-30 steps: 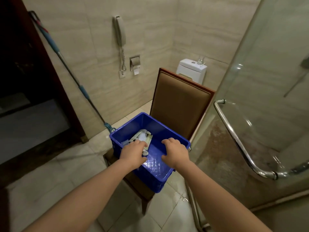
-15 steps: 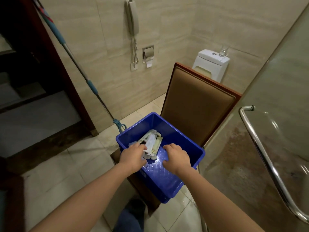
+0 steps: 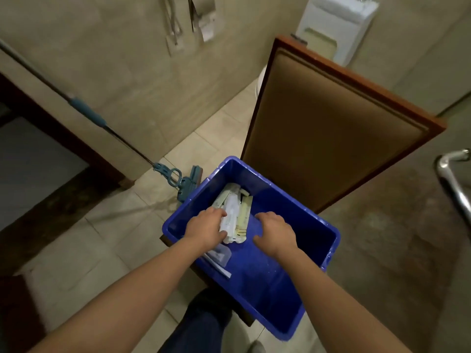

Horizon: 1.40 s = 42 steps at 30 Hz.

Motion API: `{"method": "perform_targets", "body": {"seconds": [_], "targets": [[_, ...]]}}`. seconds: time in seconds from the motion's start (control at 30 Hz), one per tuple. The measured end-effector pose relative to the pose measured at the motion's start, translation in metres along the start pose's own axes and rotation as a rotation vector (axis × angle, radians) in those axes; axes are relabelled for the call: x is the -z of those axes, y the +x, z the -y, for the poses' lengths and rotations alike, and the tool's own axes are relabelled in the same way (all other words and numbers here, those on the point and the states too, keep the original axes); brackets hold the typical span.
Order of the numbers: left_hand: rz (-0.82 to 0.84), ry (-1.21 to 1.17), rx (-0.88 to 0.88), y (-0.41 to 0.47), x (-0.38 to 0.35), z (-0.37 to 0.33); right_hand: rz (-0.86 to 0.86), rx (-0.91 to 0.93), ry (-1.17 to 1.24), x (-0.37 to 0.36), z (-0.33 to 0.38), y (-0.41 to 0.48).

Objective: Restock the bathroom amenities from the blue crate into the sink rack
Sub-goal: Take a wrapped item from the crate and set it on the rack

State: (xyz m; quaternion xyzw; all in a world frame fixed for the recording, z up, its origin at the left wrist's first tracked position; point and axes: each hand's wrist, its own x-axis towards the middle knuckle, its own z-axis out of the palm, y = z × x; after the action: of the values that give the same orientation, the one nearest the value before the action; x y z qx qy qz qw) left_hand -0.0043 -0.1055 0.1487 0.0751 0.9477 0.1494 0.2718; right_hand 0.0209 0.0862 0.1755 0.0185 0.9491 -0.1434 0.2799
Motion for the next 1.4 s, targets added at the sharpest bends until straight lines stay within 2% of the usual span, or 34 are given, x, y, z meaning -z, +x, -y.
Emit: {"method": "perform_targets", "body": {"seconds": [0.37,0.57,1.0,1.2,1.4], "targets": [[0.230,-0.067,0.037,0.108,-0.044,0.019,0.156,-0.177,0.150,-0.051,-0.017,0.091],[0.300,-0.078,0.067,0.143,-0.080,0.023,0.227,-0.205,0.181,-0.084,-0.025,0.124],[0.199,0.088,0.116,0.179,-0.111,0.019,0.230,-0.192,0.224,-0.110,-0.026,0.173],[0.162,-0.060,0.150,0.182,-0.106,0.023,0.227,-0.196,0.207,-0.109,-0.025,0.176],[0.053,-0.133,0.146,0.171,-0.091,0.039,0.192,-0.178,0.228,-0.099,-0.013,0.179]]}}
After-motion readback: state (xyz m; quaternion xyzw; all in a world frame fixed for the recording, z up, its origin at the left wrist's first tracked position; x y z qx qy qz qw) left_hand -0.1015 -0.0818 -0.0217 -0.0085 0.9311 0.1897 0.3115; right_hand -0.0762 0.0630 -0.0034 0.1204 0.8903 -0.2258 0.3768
